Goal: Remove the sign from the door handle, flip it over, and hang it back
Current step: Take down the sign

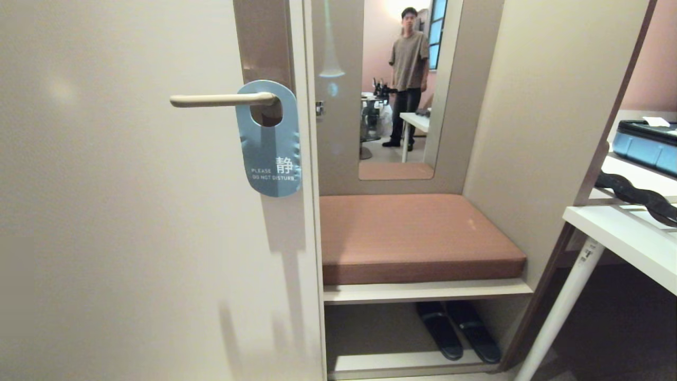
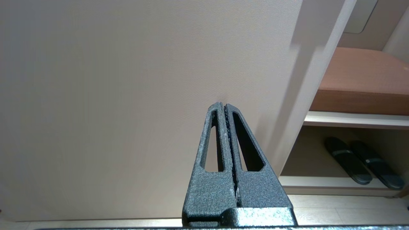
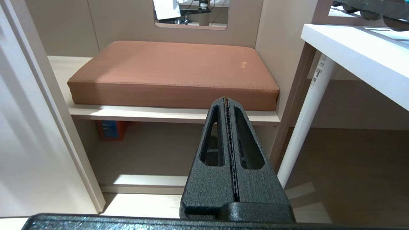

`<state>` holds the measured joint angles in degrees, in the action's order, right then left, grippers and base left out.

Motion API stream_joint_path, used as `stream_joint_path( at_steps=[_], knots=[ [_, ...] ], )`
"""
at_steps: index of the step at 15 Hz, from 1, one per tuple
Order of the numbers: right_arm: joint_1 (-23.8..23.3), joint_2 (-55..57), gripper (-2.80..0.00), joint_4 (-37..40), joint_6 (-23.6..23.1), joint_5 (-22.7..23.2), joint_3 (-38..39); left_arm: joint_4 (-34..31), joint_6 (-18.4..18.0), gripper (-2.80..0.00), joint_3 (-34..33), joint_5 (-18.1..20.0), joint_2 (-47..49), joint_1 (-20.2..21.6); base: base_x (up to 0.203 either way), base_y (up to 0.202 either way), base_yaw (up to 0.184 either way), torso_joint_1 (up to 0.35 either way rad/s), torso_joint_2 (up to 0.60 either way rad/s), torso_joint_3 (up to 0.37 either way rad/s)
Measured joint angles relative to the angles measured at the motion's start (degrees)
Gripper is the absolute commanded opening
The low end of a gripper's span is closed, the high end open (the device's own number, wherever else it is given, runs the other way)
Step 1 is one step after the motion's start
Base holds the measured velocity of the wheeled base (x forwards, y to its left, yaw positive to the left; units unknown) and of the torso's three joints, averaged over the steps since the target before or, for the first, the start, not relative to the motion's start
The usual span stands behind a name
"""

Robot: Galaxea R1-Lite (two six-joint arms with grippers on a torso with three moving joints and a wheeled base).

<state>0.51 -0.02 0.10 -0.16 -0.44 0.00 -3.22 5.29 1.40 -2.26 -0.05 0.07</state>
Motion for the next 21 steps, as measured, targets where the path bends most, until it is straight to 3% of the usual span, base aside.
stream_joint_path(
  at_steps=[21],
  knots=[
    [0.00,0.00,-2.80,-0.01,-0.01,0.01,0.00,-0.02,0.02,-2.80,0.00,0.05,0.00,0.00,0.000,0.000,0.000,0.000,0.00,0.000]
  ],
)
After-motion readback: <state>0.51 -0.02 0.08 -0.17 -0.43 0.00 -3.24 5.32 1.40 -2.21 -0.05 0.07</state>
